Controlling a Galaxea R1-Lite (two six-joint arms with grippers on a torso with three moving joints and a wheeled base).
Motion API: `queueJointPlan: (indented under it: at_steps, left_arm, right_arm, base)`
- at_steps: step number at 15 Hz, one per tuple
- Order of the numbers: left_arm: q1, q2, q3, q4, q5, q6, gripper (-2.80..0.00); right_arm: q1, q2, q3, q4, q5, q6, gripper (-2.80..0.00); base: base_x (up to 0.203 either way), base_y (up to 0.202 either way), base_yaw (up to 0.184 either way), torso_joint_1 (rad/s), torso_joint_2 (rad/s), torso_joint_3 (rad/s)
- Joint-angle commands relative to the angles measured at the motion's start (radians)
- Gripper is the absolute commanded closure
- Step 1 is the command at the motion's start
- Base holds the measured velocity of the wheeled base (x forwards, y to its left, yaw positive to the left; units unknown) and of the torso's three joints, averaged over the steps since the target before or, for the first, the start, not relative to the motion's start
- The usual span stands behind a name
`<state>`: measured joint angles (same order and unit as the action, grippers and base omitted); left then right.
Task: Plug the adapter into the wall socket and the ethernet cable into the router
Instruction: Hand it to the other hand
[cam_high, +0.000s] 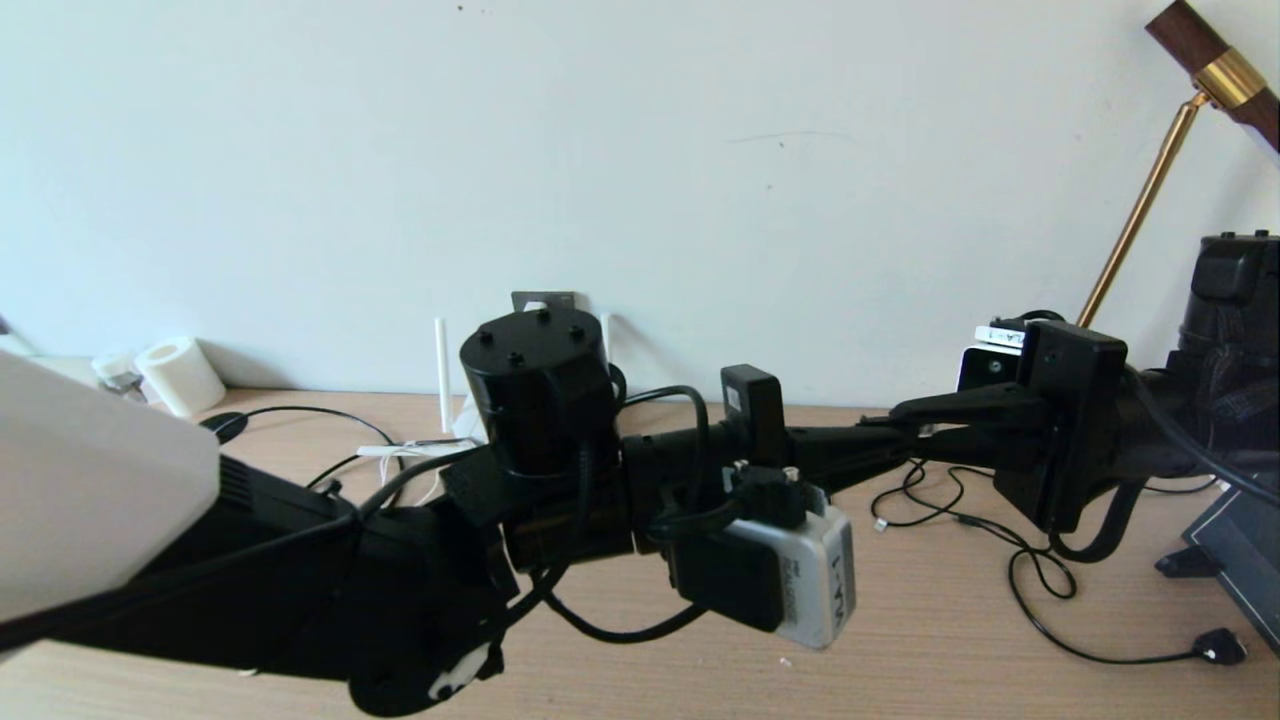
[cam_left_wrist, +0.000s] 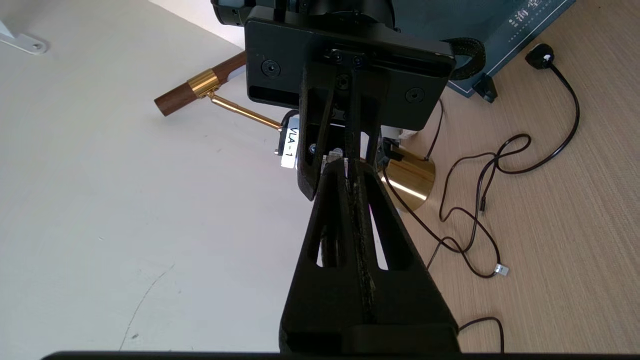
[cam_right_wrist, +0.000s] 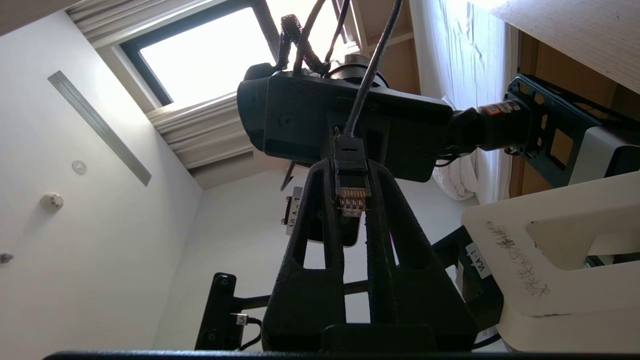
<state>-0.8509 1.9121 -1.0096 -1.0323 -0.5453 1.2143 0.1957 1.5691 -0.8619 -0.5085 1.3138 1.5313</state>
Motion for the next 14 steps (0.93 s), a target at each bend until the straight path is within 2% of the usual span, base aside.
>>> queueJointPlan:
  at_steps: [1,4,5,14]
  left_arm:
    - [0.001,-0.001,-0.001,-0.01,-0.002,0.007,0.0]
    - [0.001,-0.004,-0.001,-0.011,-0.001,0.007,0.0]
    - [0.001,-0.004,-0.001,-0.012,-0.001,0.007,-2.8]
    - [0.021,0.0,-0.006,-0.014,0.004,0.007,-2.8]
  right_arm:
    - [0.001,0.0,0.0,-0.003,0.008,0.009,0.0]
    - [0.001,0.002,0.001,-0.004,0.008,0.009,0.0]
    - [0.001,0.002,0.001,-0.004,0.008,0.009,0.0]
    - [-0.001,-0.008,0.038,-0.004,0.008,-0.022,0.0]
  base:
    - [0.0,0.0,0.0,0.0,0.0,0.0]
    - [0.0,0.0,0.0,0.0,0.0,0.0]
    - [0.0,0.0,0.0,0.0,0.0,0.0]
    - [0.0,0.0,0.0,0.0,0.0,0.0]
